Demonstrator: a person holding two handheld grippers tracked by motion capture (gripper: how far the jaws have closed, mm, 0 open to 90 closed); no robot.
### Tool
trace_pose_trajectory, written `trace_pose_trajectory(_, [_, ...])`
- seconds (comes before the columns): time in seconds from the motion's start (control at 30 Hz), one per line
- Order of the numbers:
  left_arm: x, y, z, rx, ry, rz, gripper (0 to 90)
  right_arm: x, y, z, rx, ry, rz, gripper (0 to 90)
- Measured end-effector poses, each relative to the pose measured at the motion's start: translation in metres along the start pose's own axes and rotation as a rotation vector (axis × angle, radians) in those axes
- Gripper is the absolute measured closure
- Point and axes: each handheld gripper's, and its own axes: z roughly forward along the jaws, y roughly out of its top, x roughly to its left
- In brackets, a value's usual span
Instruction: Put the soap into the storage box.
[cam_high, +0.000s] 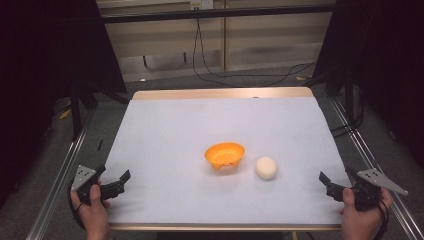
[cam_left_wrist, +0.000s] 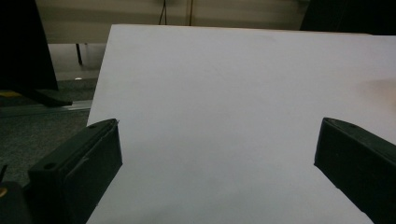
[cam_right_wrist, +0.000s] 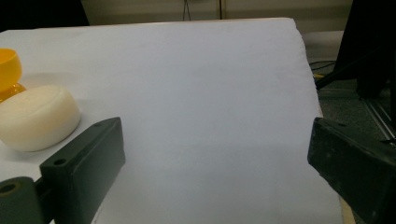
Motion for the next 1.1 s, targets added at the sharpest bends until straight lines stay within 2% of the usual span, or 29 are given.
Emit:
trace_pose_trajectory(0.13, [0.000, 0.000, 0.000, 0.000, -0.003, -0.003, 0.8, 0.001, 0.002, 0.003, 0.030, -0.050, 0.003, 4.0])
trace_pose_trajectory(0.17, [0.000, 0.000, 0.000, 0.000, -0.003, -0.003, 0.8, 0.001, 0.002, 0.003, 0.030, -0.050, 0.003, 4.0])
trace_pose_trajectory(0.2, [0.000, 0.000, 0.000, -0.001, -0.004, -0.002, 0.8, 0.002, 0.002, 0.002, 0.020, -0.082, 0.006, 10.0])
trace_pose_trajectory(0.23, [0.000, 0.000, 0.000, -0.001, -0.004, -0.002, 0.8, 0.002, 0.002, 0.002, 0.020, -0.082, 0.006, 10.0])
trace_pose_trajectory(0.37, [0.000, 0.000, -0.001, -0.002, -0.005, -0.005, 0.8, 0.000, 0.004, 0.001, 0.024, -0.059, 0.030, 14.8])
trace_pose_trajectory(0.4, [0.000, 0.000, 0.000, 0.000, -0.003, -0.001, 0.8, 0.000, 0.006, 0.000, 0.041, -0.041, 0.028, 17.4])
trace_pose_trajectory(0.53, [-0.001, 0.000, 0.001, 0.002, 0.002, -0.005, 0.8, 0.002, 0.014, -0.002, 0.072, -0.025, 0.030, 16.8])
trace_pose_trajectory(0.6, [-0.001, 0.000, 0.001, 0.005, -0.003, -0.005, 0.7, 0.003, 0.018, -0.001, 0.108, 0.005, 0.024, 16.2])
trace_pose_trajectory(0.7, [-0.001, 0.000, 0.000, 0.002, 0.001, -0.004, 0.9, 0.006, 0.022, 0.000, 0.135, 0.010, 0.008, 14.4])
trace_pose_trajectory(0.73, [0.000, 0.000, 0.000, 0.007, -0.005, -0.001, 0.9, 0.011, 0.026, 0.001, 0.162, 0.031, -0.013, 9.2])
trace_pose_trajectory(0.83, [0.000, 0.000, 0.000, 0.006, 0.000, -0.003, 0.9, 0.016, 0.029, 0.006, 0.211, 0.070, -0.040, 2.0])
trace_pose_trajectory(0.93, [0.000, 0.000, 0.000, 0.008, -0.001, -0.005, 0.9, 0.020, 0.031, 0.010, 0.251, 0.087, -0.061, 0.5])
trace_pose_trajectory(1.0, [0.000, 0.000, 0.001, 0.008, -0.004, -0.007, 0.8, 0.026, 0.033, 0.016, 0.297, 0.121, -0.079, 0.6])
trace_pose_trajectory(1.1, [-0.001, 0.000, 0.001, 0.010, -0.003, -0.007, 0.7, 0.028, 0.035, 0.020, 0.324, 0.111, -0.093, 1.7])
